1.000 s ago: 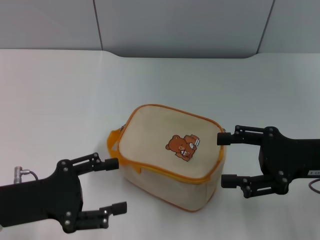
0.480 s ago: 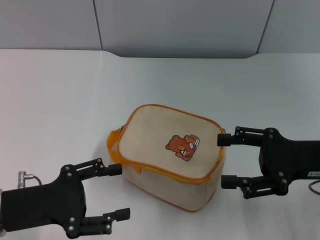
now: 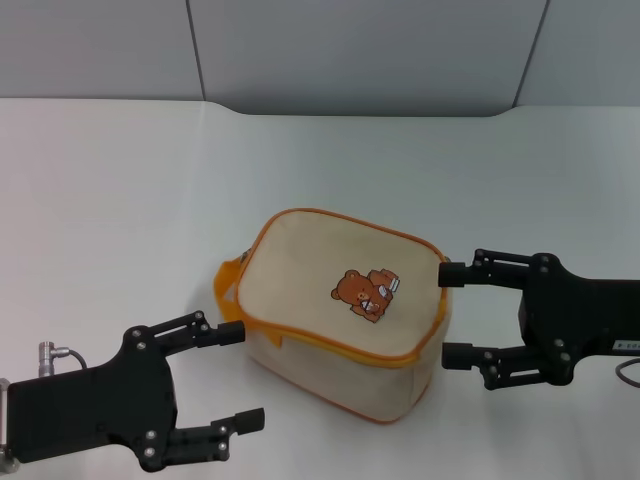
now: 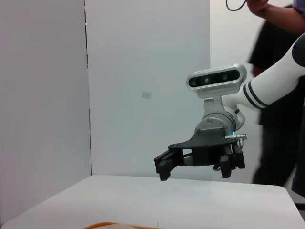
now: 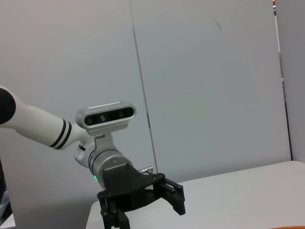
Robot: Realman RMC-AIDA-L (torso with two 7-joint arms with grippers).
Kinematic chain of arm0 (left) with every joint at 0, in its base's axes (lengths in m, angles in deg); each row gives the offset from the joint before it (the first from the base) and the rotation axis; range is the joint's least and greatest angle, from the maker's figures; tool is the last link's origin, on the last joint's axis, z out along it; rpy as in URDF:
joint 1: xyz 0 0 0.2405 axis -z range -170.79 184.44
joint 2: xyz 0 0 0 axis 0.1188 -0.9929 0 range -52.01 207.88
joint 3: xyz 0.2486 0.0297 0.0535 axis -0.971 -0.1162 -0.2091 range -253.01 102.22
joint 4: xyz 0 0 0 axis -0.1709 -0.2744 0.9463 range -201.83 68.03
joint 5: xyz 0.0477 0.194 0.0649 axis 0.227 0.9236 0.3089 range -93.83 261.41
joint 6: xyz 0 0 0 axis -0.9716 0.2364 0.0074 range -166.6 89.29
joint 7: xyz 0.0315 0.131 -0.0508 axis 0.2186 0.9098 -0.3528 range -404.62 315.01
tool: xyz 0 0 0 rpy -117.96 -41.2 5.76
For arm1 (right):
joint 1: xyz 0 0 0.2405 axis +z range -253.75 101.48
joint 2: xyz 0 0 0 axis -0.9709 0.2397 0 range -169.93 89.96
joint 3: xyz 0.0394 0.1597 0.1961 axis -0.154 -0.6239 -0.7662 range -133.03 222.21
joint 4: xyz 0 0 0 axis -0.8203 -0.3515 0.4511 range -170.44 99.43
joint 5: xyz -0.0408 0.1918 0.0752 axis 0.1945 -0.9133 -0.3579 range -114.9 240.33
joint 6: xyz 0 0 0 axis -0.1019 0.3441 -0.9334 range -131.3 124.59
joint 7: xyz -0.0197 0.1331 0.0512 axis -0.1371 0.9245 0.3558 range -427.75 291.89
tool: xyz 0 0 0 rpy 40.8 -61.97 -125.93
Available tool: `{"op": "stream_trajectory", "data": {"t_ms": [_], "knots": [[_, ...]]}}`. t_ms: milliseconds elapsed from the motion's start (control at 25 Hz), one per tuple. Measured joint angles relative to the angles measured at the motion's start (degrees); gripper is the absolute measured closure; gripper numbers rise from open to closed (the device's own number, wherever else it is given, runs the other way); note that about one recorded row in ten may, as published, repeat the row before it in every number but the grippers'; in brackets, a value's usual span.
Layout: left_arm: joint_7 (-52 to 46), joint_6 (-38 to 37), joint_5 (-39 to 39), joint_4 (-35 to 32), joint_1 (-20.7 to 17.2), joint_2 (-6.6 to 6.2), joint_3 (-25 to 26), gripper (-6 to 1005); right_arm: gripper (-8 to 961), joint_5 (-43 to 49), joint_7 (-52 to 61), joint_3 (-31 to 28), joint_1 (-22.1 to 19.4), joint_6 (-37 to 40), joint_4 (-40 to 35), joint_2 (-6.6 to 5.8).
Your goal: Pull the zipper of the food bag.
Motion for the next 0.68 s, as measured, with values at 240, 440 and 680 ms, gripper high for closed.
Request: {"op": "stream_trajectory", "data": {"t_ms": [240, 440, 680], "knots": [[0.11, 0.97, -0.15, 0.02, -0.05, -0.04, 0.03, 201, 104, -0.05, -0.04, -0.02, 0.02, -0.05, -0.13, 0.49], [0.12, 0.49, -0.32, 0.63, -0.12, 0.24, 0.88, 201, 105, -0.05, -0.17, -0.01, -0.39, 0.14, -0.41, 0.51], [0.11, 0.71, -0.22, 0.66, -0.13, 0.73, 0.92, 201, 104, -0.06, -0.56, -0.02, -1.18, 0.55, -1.74, 0.51]]}}
